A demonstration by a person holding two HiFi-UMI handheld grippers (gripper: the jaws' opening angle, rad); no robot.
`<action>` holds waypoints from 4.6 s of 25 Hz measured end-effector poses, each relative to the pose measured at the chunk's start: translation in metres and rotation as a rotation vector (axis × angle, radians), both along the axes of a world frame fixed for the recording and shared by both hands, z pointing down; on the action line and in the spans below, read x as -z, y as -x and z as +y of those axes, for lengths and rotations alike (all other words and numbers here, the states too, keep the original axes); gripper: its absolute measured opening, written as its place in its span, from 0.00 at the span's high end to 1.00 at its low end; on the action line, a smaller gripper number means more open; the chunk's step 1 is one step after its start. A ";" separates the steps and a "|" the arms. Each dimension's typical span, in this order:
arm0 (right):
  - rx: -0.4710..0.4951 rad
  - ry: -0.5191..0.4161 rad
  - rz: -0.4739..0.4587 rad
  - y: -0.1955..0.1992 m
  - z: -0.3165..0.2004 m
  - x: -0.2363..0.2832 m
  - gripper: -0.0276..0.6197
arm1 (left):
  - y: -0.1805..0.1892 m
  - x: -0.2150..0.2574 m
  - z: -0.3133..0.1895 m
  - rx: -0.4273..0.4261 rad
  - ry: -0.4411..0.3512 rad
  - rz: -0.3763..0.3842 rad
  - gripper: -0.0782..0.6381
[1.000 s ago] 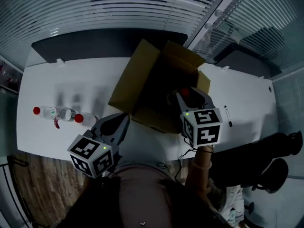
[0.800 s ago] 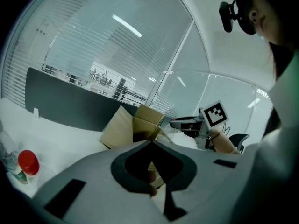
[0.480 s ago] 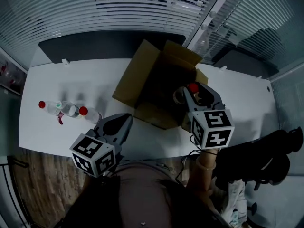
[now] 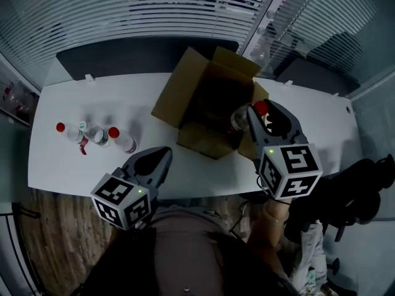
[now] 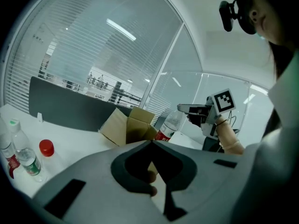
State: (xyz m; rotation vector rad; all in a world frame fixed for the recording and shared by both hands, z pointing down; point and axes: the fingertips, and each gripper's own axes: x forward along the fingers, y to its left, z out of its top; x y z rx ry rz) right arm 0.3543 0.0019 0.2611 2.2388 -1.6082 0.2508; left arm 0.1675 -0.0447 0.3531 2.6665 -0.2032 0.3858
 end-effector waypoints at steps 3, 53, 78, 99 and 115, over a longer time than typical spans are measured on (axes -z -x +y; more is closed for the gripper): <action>0.005 -0.027 0.013 0.013 0.010 0.012 0.70 | 0.009 0.002 0.008 -0.002 -0.002 0.002 0.88; 0.269 -0.059 -0.050 0.196 0.062 -0.023 0.70 | 0.202 -0.015 0.093 0.273 -0.043 -0.067 0.88; 0.591 0.064 -0.124 0.308 -0.072 -0.089 0.70 | 0.304 -0.031 0.033 0.607 0.000 -0.108 0.88; 0.616 0.163 -0.182 0.337 -0.136 -0.164 0.70 | 0.321 -0.043 -0.027 0.606 0.027 -0.145 0.88; 0.602 0.210 -0.204 0.352 -0.146 -0.189 0.70 | 0.325 -0.049 -0.046 0.550 0.024 -0.180 0.88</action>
